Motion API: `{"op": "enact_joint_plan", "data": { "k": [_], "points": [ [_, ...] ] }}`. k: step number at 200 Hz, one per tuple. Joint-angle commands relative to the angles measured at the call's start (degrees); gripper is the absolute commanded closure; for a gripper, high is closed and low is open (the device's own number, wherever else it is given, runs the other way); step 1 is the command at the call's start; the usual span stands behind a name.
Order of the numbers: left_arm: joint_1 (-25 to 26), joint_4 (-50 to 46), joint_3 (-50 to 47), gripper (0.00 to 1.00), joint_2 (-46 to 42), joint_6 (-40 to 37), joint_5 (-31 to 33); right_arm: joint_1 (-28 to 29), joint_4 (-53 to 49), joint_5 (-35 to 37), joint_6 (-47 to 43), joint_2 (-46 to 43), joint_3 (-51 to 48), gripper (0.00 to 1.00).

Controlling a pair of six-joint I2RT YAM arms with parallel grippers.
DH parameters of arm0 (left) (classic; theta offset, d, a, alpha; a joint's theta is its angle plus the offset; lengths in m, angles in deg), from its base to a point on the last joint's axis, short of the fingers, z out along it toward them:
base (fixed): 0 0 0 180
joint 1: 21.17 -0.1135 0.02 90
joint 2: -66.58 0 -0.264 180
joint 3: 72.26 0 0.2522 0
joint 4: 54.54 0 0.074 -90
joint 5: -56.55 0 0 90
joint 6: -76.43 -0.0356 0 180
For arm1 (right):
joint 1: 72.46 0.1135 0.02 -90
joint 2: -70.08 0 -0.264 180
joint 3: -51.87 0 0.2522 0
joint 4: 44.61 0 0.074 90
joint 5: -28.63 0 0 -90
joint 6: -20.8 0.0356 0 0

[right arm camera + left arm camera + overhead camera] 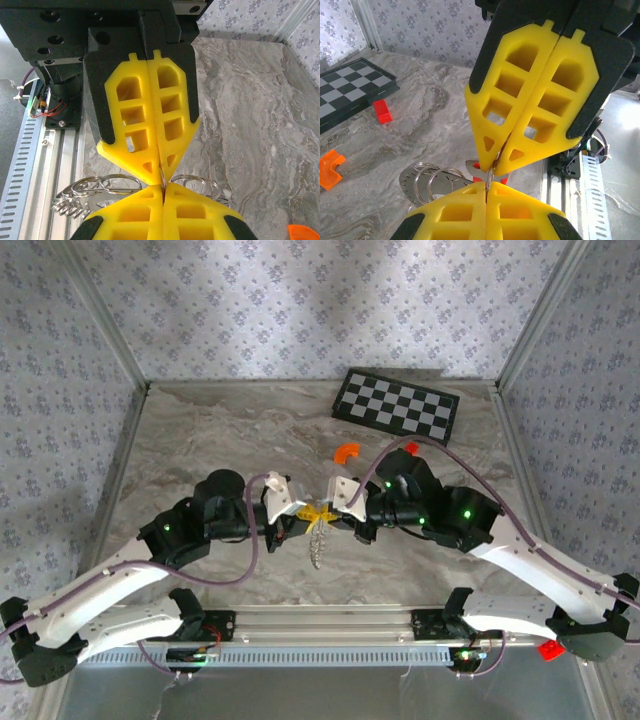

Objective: Put the keys on the keyring

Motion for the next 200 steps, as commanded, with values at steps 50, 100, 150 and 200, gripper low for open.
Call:
{"op": "enact_joint_plan", "data": {
  "k": [50, 100, 150, 200],
  "points": [
    [-0.29, 11.42, -5.19, 1.00, -6.21, 3.96, 1.33, 0.38, 5.85, -1.68, 3.69, -3.97, -4.03, 0.71],
    [-0.29, 12.67, -6.10, 1.00, -7.20, 4.15, 0.25, 0.28, 8.00, -2.32, 5.07, -3.84, -5.15, 0.72],
    [-0.29, 14.28, -6.63, 1.00, -7.41, 4.45, 0.08, -0.01, 8.13, -3.78, 5.56, -4.10, -6.45, 0.81],
    [-0.28, 19.24, -8.21, 1.00, -8.14, 6.85, 0.09, -0.46, 9.93, -2.59, 5.39, -5.14, -8.57, 0.96]
  ]
}}
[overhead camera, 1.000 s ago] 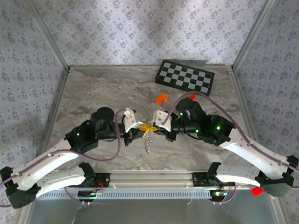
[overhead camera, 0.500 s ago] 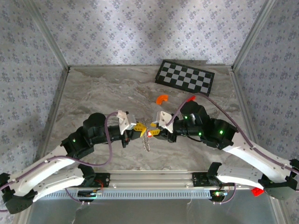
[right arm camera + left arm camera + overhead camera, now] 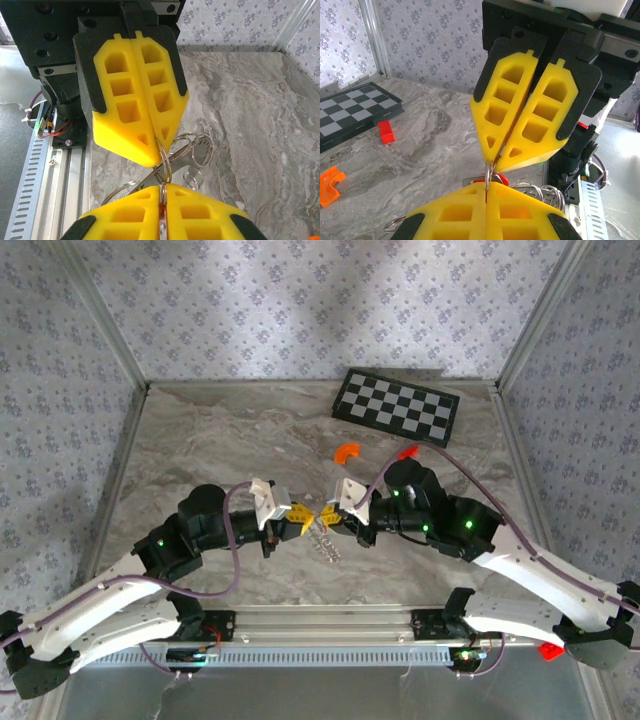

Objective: Put the keys on the keyring

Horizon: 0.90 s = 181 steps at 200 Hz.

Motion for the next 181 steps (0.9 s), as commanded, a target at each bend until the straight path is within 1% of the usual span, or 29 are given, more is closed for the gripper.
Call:
{"op": "enact_joint_plan", "data": {
  "k": [1, 16, 49, 101, 123, 145, 166, 181],
  "points": [
    [-0.18, 8.89, -0.01, 1.00, -1.46, 2.52, -0.35, 0.09, 1.59, -0.81, 0.18, -1.25, -1.43, 0.96],
    [-0.15, 11.51, -1.18, 1.00, -1.64, 3.94, -0.15, 0.20, 2.30, -1.09, 0.05, -1.73, -2.22, 0.99],
    [-0.18, 15.08, -3.08, 1.00, -1.93, 5.25, 1.59, 0.64, 3.35, -0.97, -0.41, -2.67, -3.67, 0.99],
    [-0.18, 22.60, -6.18, 1.00, -1.92, 7.15, 4.07, 1.75, 7.21, 0.31, -0.68, -5.52, -6.91, 0.93],
    [-0.12, 25.94, -7.41, 1.00, -1.35, 8.41, 4.11, 1.94, 8.71, 0.76, -0.39, -6.48, -7.86, 0.88],
    [-0.14, 28.33, -8.43, 1.00, -0.86, 9.14, 3.32, 2.29, 9.79, 2.18, -0.15, -7.43, -8.68, 0.80],
    [-0.15, 28.52, -8.85, 1.00, -1.10, 9.07, 2.64, 2.38, 10.14, 3.16, 0.93, -8.66, -8.80, 0.74],
    [-0.11, 27.79, -8.94, 1.00, -1.56, 8.39, 1.31, 2.28, 10.55, 4.09, 2.09, -9.85, -8.55, 0.71]
  ]
}}
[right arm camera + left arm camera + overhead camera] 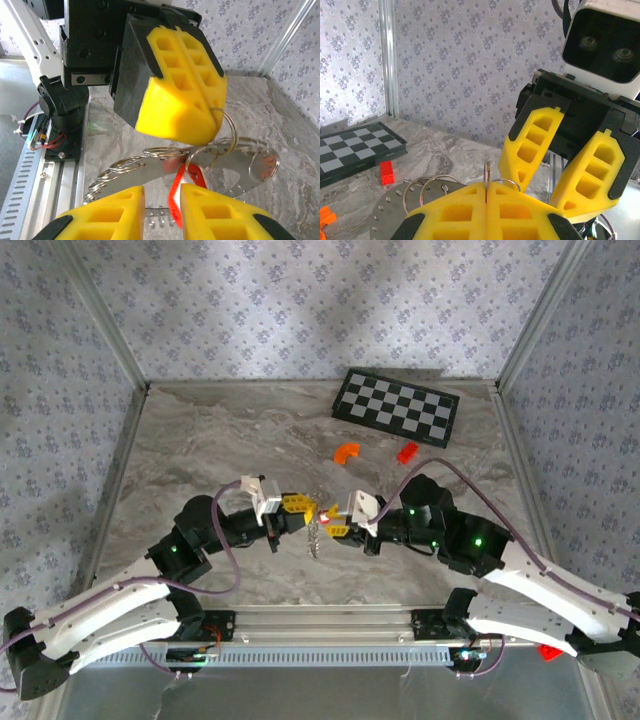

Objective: Put the keys on the keyring

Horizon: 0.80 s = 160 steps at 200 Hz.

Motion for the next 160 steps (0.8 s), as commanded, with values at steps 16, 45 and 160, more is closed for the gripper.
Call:
{"op": "enact_joint_plan", "data": {
  "k": [16, 45, 160],
  "points": [
    [-0.19, 3.75, 0.33, 1.00, -1.69, -0.94, -3.52, 0.03, 0.99, 2.68, 3.16, -3.09, 0.93, 0.70],
    [-0.24, 2.89, 0.83, 1.00, -2.74, -1.70, -8.03, -0.50, -0.22, -1.91, 5.27, -3.01, 3.05, 0.69],
    [-0.16, -2.19, 3.91, 1.00, -3.81, -3.74, -14.63, -0.82, 0.01, -10.18, 6.53, -0.42, 5.50, 0.68]
  ]
}}
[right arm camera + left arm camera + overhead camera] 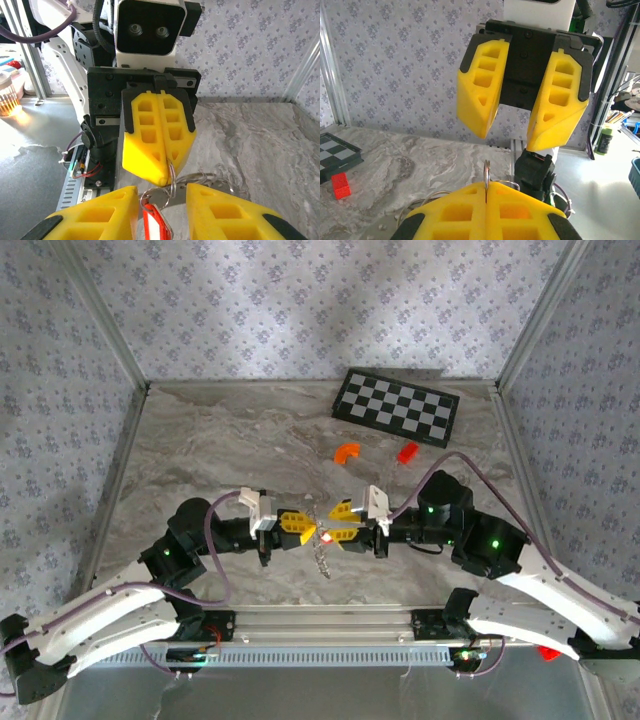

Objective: Put the keys on the keyring

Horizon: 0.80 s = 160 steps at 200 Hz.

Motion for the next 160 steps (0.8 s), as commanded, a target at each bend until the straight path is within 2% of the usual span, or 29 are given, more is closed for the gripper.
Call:
{"op": "enact_joint_plan", "data": {
  "k": [1, 65, 122, 160],
  "points": [
    [-0.16, 1.49, 3.68, 1.00, -1.05, -0.88, -2.19, -0.27, -0.02, -1.92, 0.78, 0.87, 1.69, 0.68],
    [-0.16, 1.74, 3.66, 1.00, -0.53, -0.94, -2.10, -1.15, -0.70, -3.35, 1.04, 2.25, 1.10, 0.70],
    [-0.16, 1.53, 4.00, 1.00, -0.12, -0.96, -2.10, -2.31, 0.48, -3.44, 1.58, 2.87, 0.43, 0.81],
    [-0.20, 1.37, 4.26, 1.00, 0.15, -0.89, -2.10, -2.58, 1.36, -3.96, 1.96, 3.23, 0.10, 0.82]
  ]
}}
